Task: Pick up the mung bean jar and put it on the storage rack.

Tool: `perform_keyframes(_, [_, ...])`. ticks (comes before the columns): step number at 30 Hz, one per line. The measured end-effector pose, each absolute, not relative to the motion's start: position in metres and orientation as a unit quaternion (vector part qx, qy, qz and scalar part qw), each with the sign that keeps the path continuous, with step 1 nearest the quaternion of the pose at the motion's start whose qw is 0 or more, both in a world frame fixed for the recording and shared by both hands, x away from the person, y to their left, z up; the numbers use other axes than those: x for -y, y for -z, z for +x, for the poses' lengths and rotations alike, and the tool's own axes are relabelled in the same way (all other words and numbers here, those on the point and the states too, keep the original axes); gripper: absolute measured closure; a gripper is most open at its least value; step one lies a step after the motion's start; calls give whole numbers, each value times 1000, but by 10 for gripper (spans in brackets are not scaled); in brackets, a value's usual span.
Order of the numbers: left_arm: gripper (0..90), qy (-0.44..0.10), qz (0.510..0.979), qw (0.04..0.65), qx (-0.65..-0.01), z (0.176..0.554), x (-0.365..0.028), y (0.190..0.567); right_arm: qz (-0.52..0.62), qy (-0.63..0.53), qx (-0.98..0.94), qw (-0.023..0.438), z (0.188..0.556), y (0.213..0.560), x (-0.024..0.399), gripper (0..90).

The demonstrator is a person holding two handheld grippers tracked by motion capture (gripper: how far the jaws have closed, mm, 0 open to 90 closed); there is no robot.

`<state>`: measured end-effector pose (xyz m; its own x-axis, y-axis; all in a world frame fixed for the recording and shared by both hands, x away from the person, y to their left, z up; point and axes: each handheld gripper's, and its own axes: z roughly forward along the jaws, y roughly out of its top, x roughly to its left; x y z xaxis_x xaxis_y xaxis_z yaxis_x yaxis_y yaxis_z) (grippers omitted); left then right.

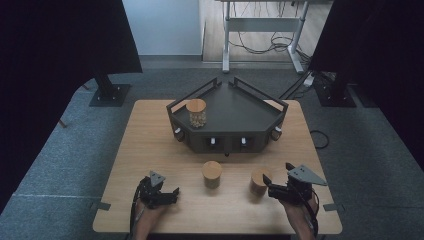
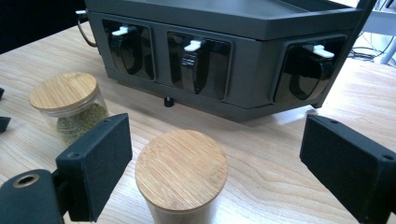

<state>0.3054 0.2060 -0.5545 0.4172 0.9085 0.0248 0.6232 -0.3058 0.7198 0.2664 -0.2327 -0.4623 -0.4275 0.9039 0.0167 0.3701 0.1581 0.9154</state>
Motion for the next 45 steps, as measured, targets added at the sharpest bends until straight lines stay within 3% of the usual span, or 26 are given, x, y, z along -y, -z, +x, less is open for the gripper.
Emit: perform_keyframes(45, [27, -221, 775, 319, -499, 306, -205, 555, 407, -491, -721, 271, 259, 455, 181, 79])
